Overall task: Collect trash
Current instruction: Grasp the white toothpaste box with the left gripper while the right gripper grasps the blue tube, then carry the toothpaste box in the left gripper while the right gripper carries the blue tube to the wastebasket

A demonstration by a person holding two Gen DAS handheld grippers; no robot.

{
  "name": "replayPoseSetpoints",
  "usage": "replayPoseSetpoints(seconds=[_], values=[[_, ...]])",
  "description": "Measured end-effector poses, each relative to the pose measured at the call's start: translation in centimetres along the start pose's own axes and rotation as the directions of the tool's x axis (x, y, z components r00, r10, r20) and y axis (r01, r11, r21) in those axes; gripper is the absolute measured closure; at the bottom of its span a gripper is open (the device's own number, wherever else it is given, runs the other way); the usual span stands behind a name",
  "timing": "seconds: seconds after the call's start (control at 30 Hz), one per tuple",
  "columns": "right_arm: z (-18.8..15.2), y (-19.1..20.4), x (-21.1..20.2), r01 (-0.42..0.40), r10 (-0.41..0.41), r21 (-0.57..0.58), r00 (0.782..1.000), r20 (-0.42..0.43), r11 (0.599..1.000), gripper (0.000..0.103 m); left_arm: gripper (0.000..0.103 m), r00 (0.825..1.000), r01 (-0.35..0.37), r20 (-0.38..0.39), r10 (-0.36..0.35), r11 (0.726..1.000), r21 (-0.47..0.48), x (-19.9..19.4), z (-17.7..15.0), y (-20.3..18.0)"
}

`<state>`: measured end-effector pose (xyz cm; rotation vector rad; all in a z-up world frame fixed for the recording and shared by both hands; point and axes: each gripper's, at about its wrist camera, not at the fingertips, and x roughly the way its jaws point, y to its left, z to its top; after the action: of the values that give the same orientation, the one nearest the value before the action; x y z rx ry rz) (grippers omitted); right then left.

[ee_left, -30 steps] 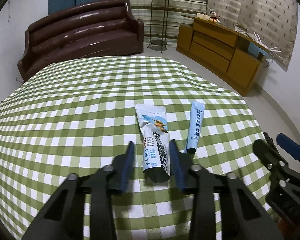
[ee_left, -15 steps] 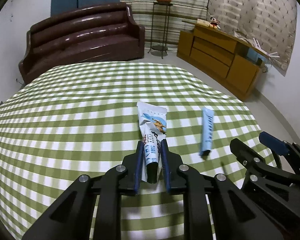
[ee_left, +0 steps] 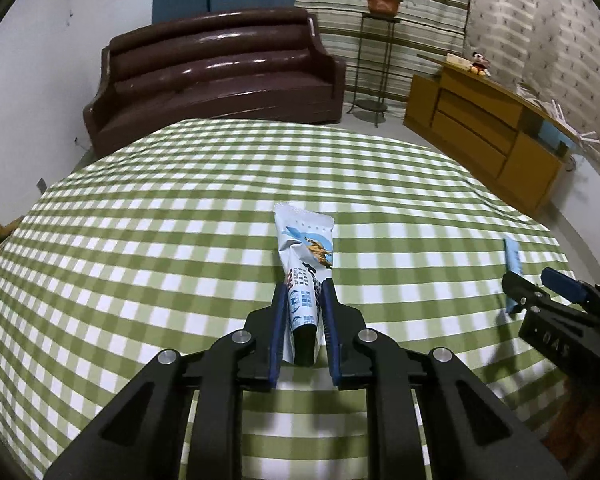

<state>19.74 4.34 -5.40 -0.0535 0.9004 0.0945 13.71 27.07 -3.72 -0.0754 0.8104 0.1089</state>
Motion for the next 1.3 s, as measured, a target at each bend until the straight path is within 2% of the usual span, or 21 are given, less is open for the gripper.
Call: replayPoseSetpoints(seconds=[0.13,0.2,0.37,0.8,1.3], values=[[0.1,-0.2,0.4,0.012,-0.011,0.010,1.000,-0.010,1.000,0.061,0.084,1.000,0.002,-0.005,-0.002,1.000,-0.007,0.0,-0.3,0.5],[0.1,-0.3,0.3,0.017,-0.017,0.006,1.000,-0.008,1.000,0.074,0.084,1.000,0.006,-0.006,-0.006,1.000,-0.009,-0.1,-0.5,0.4],[-0.5,-0.7,0.0,0.008,-0.008,0.004,1.000,-0.003,1.000,0.090,0.085,1.000,0.016,-0.008,-0.016,1.000,-0.007,-0.5,-0.8,0.1],[-3.8,-3.5,-3.8,-0.011,0.010,0.039,0.999,0.040,0.999,0.091,0.085,0.998,0.064,0.001,-0.064,0.998,0.020,-2.5,-2.1,-2.9],[-7.9,-8.2,-8.5,0.017,-0.024,0.084,0.996,0.086,0.996,0.091,0.084,0.991,0.132,0.007,-0.133,0.987,0.087,-5.3,-4.0,-7.7]])
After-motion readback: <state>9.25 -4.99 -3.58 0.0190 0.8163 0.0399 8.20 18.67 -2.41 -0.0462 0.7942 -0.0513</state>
